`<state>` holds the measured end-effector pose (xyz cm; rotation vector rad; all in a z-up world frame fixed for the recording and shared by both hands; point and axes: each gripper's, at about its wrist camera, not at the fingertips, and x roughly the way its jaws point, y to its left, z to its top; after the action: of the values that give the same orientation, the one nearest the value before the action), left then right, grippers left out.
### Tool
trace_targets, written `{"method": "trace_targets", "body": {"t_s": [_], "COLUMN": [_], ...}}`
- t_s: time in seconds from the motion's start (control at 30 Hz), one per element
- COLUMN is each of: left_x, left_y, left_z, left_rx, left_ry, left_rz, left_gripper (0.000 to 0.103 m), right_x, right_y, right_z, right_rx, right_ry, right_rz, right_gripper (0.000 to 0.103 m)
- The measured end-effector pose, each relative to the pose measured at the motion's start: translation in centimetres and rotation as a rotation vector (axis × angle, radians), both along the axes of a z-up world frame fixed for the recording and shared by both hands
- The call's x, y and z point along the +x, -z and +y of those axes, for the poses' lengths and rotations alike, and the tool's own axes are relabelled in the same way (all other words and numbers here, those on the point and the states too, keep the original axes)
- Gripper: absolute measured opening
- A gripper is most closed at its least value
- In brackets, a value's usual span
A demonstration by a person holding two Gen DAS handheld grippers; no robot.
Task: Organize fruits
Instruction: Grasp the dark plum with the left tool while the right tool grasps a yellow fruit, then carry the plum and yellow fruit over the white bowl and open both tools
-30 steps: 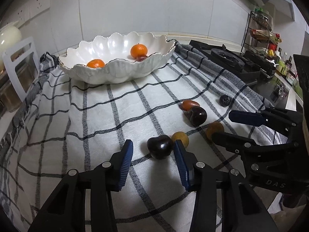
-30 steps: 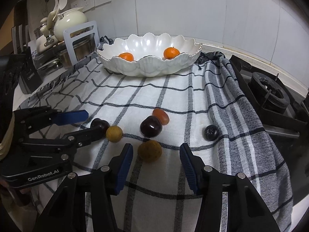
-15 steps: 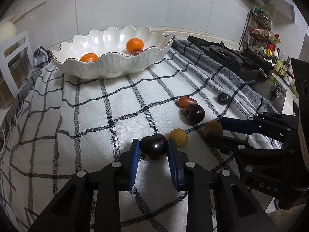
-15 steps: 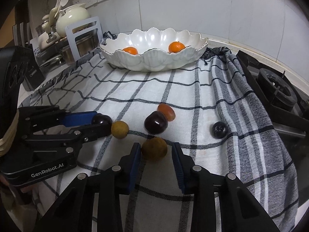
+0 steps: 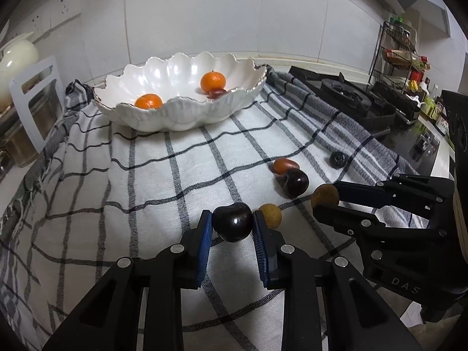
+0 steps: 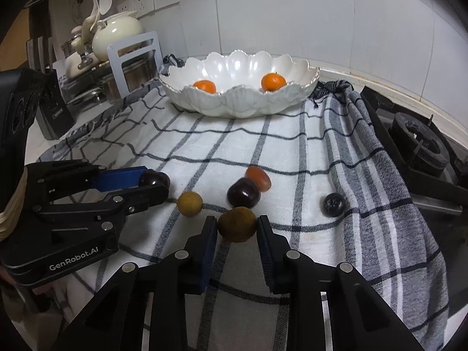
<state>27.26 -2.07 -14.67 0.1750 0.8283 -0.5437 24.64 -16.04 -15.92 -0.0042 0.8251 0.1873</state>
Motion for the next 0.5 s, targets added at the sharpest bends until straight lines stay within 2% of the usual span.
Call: {"method": "trace_targets", "body": {"t_s": [0.5], "left_x": [-1.1], "left_y": [-4.6], "left_z": [0.8], "left_rx": [-0.045], "left_ry": [-0.085], "left_rz": [-0.080], "left_gripper": [0.028], "right_x": [-0.2], "right_y": [-5.1], "right_z": [-0.3], "right_rx": [0.011], "right_ry": [-0.005], "right_rz": [-0.136], "right_gripper": [0.029]}}
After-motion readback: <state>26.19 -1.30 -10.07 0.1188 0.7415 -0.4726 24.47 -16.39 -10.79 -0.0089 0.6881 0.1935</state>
